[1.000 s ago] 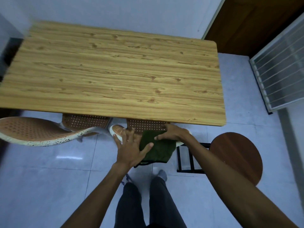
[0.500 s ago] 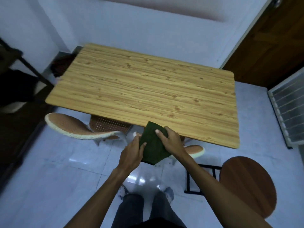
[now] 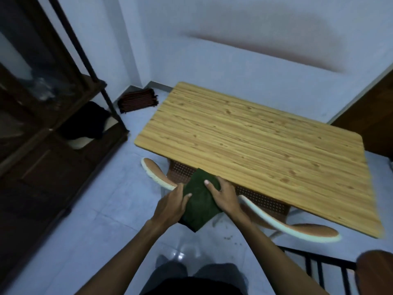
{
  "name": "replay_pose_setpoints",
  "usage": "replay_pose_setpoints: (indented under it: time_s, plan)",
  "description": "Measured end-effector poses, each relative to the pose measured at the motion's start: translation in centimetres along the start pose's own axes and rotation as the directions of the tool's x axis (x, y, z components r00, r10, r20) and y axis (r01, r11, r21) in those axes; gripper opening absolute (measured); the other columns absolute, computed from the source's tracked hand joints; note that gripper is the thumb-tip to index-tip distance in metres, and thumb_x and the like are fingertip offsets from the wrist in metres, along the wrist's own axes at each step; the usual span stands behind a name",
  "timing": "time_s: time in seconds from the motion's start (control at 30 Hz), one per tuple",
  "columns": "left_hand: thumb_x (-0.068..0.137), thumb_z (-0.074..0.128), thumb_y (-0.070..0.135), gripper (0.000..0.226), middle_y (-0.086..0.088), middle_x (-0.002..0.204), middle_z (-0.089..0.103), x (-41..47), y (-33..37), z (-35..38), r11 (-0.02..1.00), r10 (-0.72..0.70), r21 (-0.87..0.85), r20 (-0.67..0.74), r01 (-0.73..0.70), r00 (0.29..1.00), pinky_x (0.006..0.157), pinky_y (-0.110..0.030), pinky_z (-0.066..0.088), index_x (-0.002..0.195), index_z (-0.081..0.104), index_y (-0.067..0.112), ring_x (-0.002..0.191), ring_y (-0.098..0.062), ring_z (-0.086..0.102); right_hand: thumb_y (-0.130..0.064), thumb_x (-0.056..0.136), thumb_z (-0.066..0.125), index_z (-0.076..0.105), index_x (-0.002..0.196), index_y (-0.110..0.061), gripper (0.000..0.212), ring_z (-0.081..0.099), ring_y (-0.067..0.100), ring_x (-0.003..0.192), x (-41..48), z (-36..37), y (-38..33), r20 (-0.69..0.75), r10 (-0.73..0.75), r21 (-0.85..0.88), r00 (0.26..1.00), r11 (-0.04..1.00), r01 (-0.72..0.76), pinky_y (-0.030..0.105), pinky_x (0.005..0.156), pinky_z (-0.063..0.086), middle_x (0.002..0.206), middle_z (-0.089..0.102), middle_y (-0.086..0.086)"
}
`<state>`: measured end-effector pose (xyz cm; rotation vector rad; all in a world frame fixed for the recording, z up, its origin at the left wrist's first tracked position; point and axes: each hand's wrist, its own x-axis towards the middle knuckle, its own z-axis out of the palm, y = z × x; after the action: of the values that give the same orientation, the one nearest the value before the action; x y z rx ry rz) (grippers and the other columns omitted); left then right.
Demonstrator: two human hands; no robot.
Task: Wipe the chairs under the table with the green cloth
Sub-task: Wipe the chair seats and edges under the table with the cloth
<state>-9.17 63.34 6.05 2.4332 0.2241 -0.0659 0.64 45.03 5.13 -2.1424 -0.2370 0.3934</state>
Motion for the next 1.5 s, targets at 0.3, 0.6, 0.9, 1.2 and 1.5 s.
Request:
replay_pose_setpoints:
  time_s: [0.3, 0.6, 0.9, 1.2, 1.5]
  plan:
    - [0.101, 0.037, 0.047, 0.024, -0.002, 0.093, 0.066, 1.6, -6.4, -3.4, 0.996, -0.082, 0.037, 0.048, 0.081, 0.995, 0.066, -0.042, 0.058, 0.101, 0.043, 0.024, 0.075, -0.017, 0.064, -0.059, 0.093, 0.057, 0.066, 0.104, -0.020, 0.042, 0.068, 0.017, 0.089, 2.4, 6.7, -3.2, -0.017, 0.028, -0.122, 0.999, 0.992, -0.030, 0.030, 0.072, 0.049, 0.101, 0.073, 0.001]
    - [0.101, 0.035, 0.047, 0.024, -0.006, 0.097, 0.067, 5.7, -9.5, -3.3, 0.990, -0.116, 0.093, 0.139, 0.103, 0.984, 0.071, -0.047, 0.059, 0.104, 0.042, 0.024, 0.081, -0.025, 0.066, -0.057, 0.091, 0.060, 0.065, 0.100, -0.017, 0.042, 0.065, 0.022, 0.084, 6.7, 9.2, -3.0, -0.060, -0.010, -0.275, 0.998, 0.961, -0.007, 0.032, 0.068, 0.047, 0.095, 0.071, 0.006]
    - [0.097, 0.045, 0.045, 0.029, -0.007, 0.095, 0.069, 5.9, -11.0, -4.1, 0.954, -0.159, 0.267, 0.050, 0.140, 0.986, 0.058, -0.029, 0.042, 0.107, 0.049, 0.018, 0.076, -0.025, 0.066, -0.053, 0.088, 0.061, 0.049, 0.139, -0.016, 0.063, 0.049, 0.031, 0.118, 6.2, 12.1, -3.0, -0.044, -0.057, -0.509, 0.997, 0.860, 0.027, 0.047, 0.095, 0.045, 0.130, 0.053, 0.013]
    - [0.091, 0.061, 0.042, 0.024, -0.002, 0.092, 0.069, 7.5, -14.6, -6.9, 0.954, -0.020, 0.297, 0.165, -0.031, 0.986, 0.064, -0.030, 0.051, 0.096, 0.058, 0.018, 0.075, -0.016, 0.063, -0.045, 0.100, 0.048, 0.051, 0.142, -0.006, 0.058, 0.038, 0.034, 0.145, 3.7, 17.6, -3.2, 0.181, -0.403, -0.667, 0.897, 0.620, 0.413, 0.056, 0.119, 0.029, 0.152, 0.046, 0.017]
    - [0.089, 0.062, 0.031, 0.014, -0.001, 0.086, 0.067, 11.4, -17.2, -10.6, 0.964, -0.004, 0.265, 0.094, -0.021, 0.996, 0.064, -0.034, 0.052, 0.090, 0.057, 0.019, 0.076, -0.018, 0.062, -0.035, 0.100, 0.042, 0.052, 0.143, -0.001, 0.056, 0.055, 0.035, 0.131, 6.8, 22.6, -6.0, 0.162, -0.241, -0.798, 0.957, 0.539, 0.271, 0.053, 0.106, 0.047, 0.146, 0.054, 0.019]
